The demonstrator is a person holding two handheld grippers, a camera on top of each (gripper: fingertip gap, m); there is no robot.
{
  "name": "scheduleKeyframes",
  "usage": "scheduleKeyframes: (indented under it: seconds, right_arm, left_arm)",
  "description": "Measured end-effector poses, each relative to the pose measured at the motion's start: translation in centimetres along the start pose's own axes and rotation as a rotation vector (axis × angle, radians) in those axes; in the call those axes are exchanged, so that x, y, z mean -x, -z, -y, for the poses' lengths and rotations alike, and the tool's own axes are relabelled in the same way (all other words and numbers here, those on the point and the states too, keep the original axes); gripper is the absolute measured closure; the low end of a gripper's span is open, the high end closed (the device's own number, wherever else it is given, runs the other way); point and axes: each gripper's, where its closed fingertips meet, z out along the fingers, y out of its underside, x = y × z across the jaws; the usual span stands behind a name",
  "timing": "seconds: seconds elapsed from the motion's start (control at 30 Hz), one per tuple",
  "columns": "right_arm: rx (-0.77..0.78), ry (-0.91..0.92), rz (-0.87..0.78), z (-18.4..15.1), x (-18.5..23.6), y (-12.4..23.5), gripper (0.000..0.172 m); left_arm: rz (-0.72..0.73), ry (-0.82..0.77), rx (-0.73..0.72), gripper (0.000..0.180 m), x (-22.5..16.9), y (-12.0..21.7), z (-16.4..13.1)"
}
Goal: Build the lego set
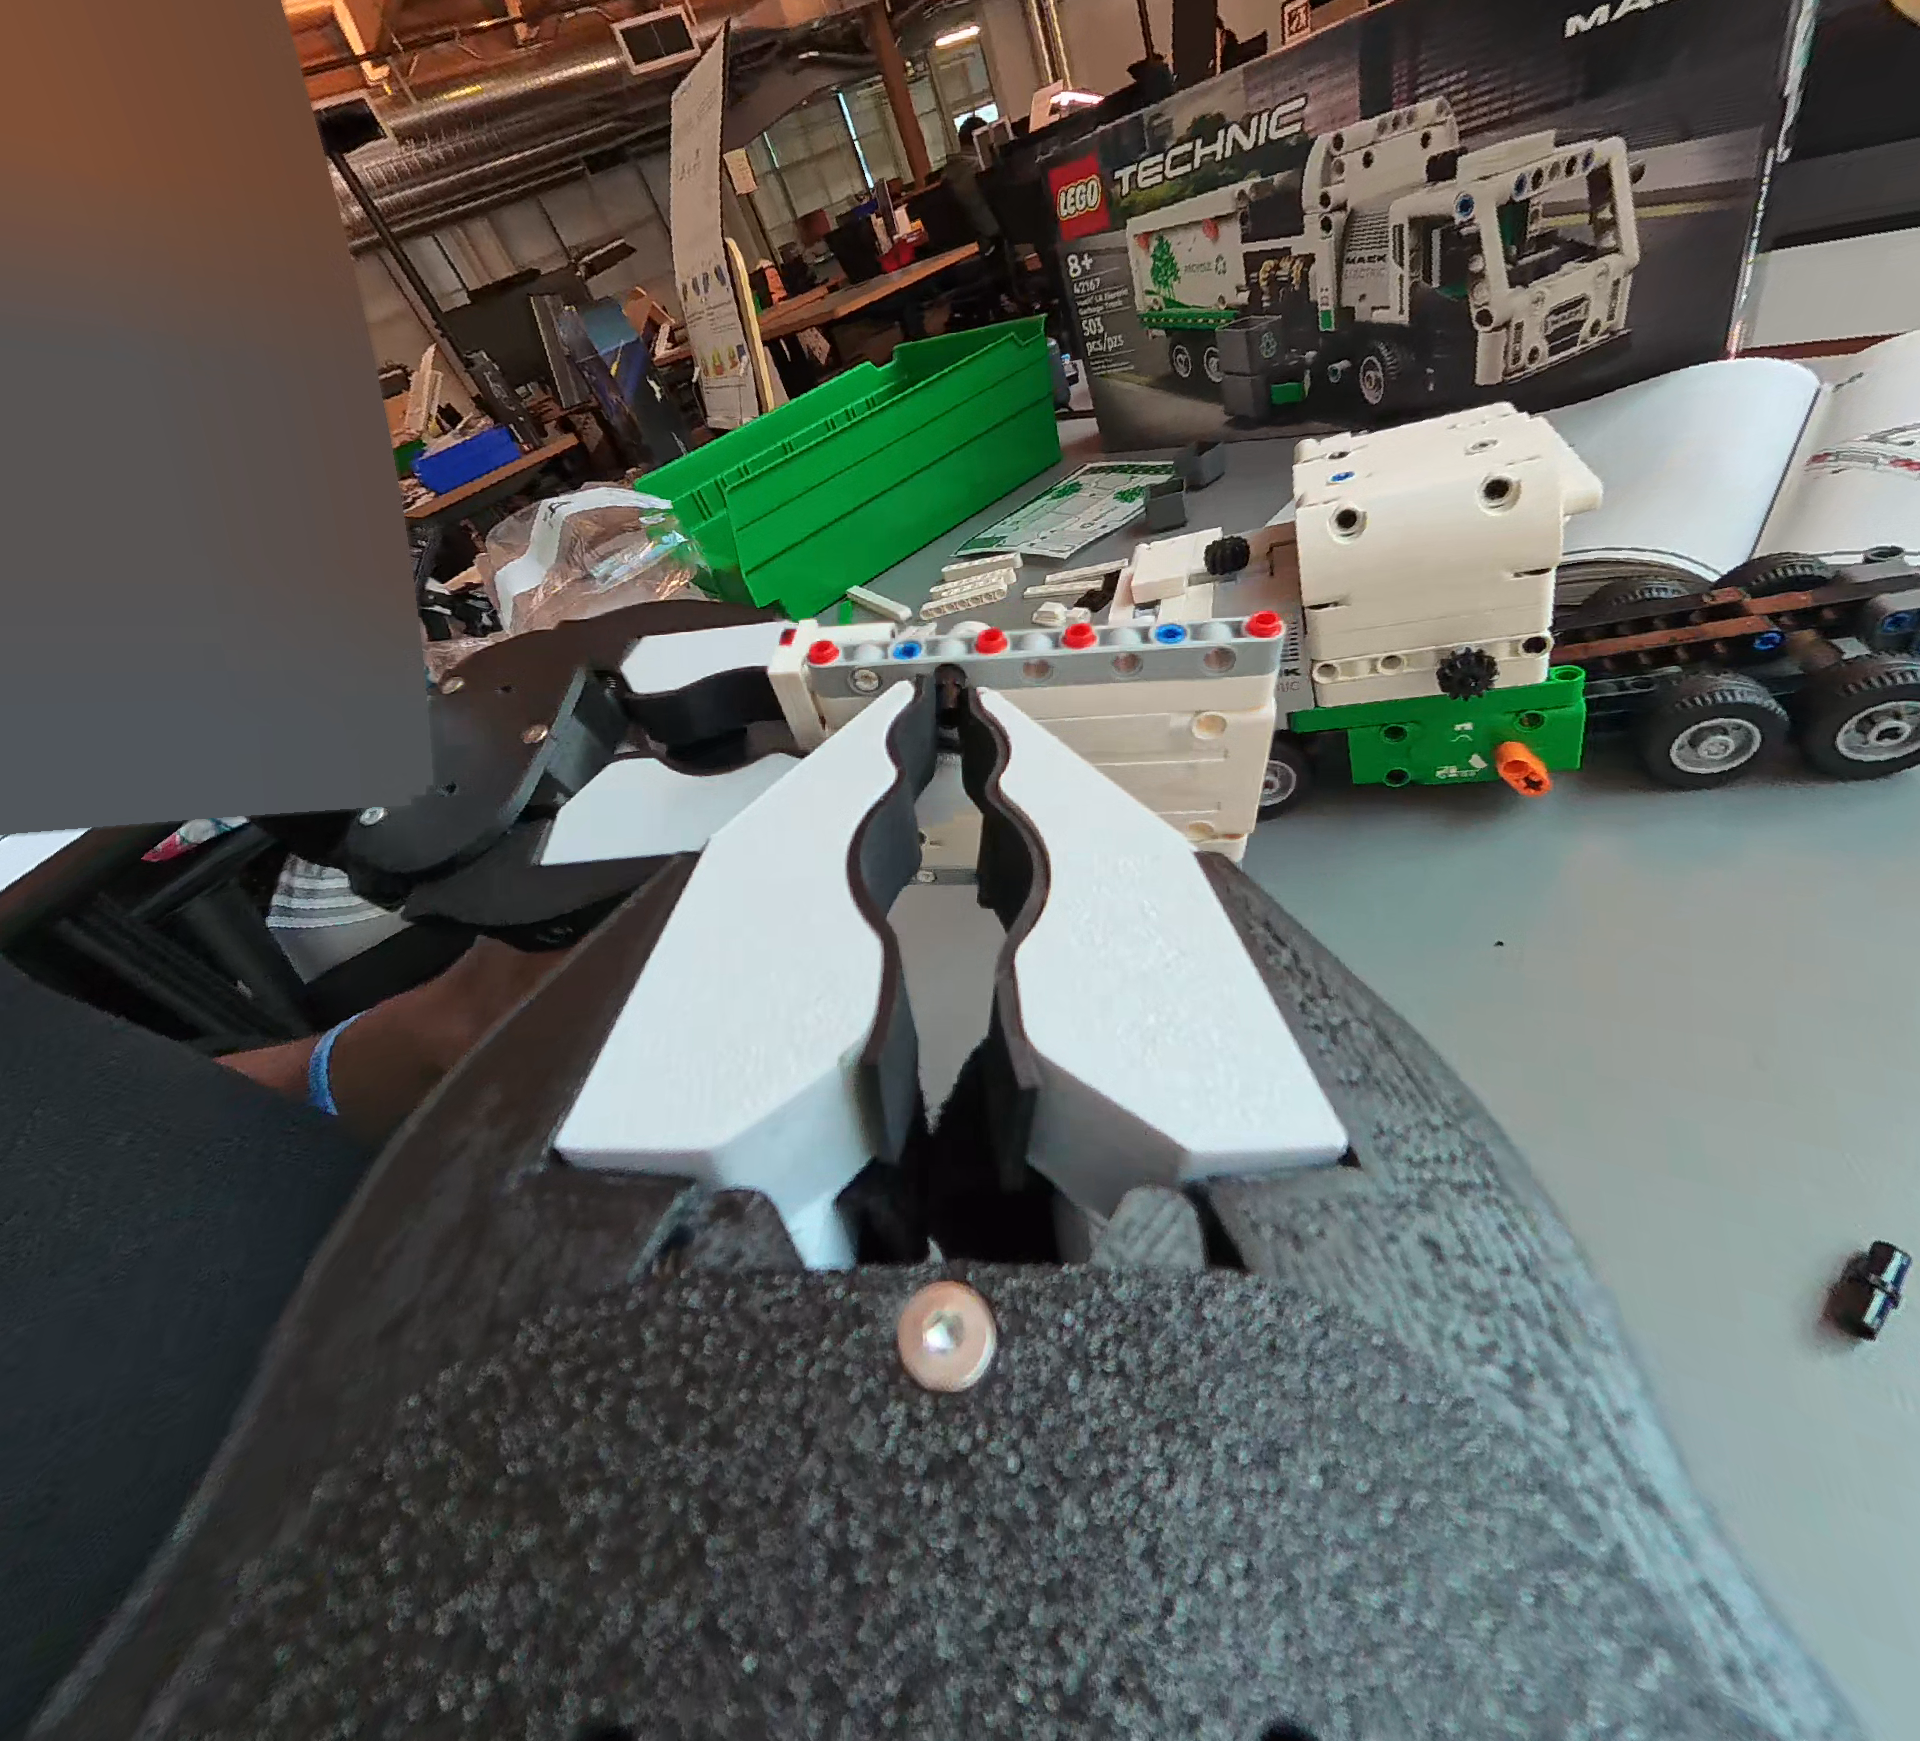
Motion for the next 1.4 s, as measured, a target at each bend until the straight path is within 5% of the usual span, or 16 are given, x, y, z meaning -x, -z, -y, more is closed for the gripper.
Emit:
scheduleKeyframes:
  seconds: [0.13,0.3,0.47,0.6,0.87,1.4]
  right_arm:
    - [0.006,0.009,0.003,0.2,0.1,0.0,0.169]
    - [0.032,0.064,-0.024,0.4,-0.2,-0.3,0.167]
    - [0.136,0.225,0.010,0.9,-0.7,1.4,0.148]
    - [0.217,0.388,0.215,1.6,0.9,3.1,0.116]
    - [0.614,0.770,0.446,-2.4,1.3,4.3,0.139]
    - [0.835,0.774,0.549,-3.5,1.1,4.4,0.155]
  left_arm:
    - [0.002,0.034,-0.011,0.166,0.0,0.0,0.2]
    - [-0.100,0.294,-0.054,0.166,0.1,-0.5,0.2]
    - [-0.223,0.416,-0.089,0.166,-0.2,-0.1,0.6]
    - [-0.366,0.399,-0.116,0.167,-2.1,0.6,1.4]
    - [-0.439,0.168,-0.052,0.166,-5.1,1.3,0.4]
    - [-0.375,0.024,-0.014,0.165,-5.6,1.0,-0.3]
